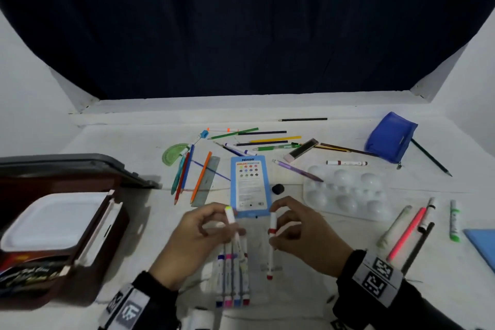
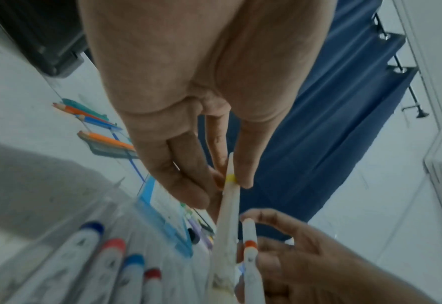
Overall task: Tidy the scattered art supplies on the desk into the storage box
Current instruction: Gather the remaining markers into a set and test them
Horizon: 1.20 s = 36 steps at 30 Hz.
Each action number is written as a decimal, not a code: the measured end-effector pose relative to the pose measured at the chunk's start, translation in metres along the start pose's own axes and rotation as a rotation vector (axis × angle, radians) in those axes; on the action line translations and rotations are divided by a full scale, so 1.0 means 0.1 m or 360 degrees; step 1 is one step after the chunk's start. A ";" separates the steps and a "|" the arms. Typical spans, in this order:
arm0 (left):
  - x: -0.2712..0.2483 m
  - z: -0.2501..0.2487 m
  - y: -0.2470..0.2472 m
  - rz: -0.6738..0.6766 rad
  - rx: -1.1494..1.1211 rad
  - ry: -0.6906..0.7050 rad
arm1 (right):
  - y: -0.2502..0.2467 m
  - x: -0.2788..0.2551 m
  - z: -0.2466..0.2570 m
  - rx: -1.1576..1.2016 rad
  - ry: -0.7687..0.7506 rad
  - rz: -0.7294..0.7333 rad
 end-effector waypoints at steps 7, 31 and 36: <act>0.06 0.20 0.18 0.0082 0.0448 -0.0231 | 0.17 0.01 -0.06 -0.0197 0.0045 0.0113; 0.10 0.37 0.36 0.0231 0.2213 0.0151 | 0.34 0.02 0.06 -0.1260 0.0099 0.0710; 0.06 0.24 0.41 0.0140 0.2227 0.0217 | 0.39 0.07 0.02 -0.1451 0.0087 0.0743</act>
Point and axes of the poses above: each hand's wrist, its own x-axis towards the middle knuckle, its own y-axis out of the palm, z = x × y, the point moved 6 cm from there along x, towards the middle knuckle, and after that the axes turned 10 degrees about -y, right-handed, at the moved point
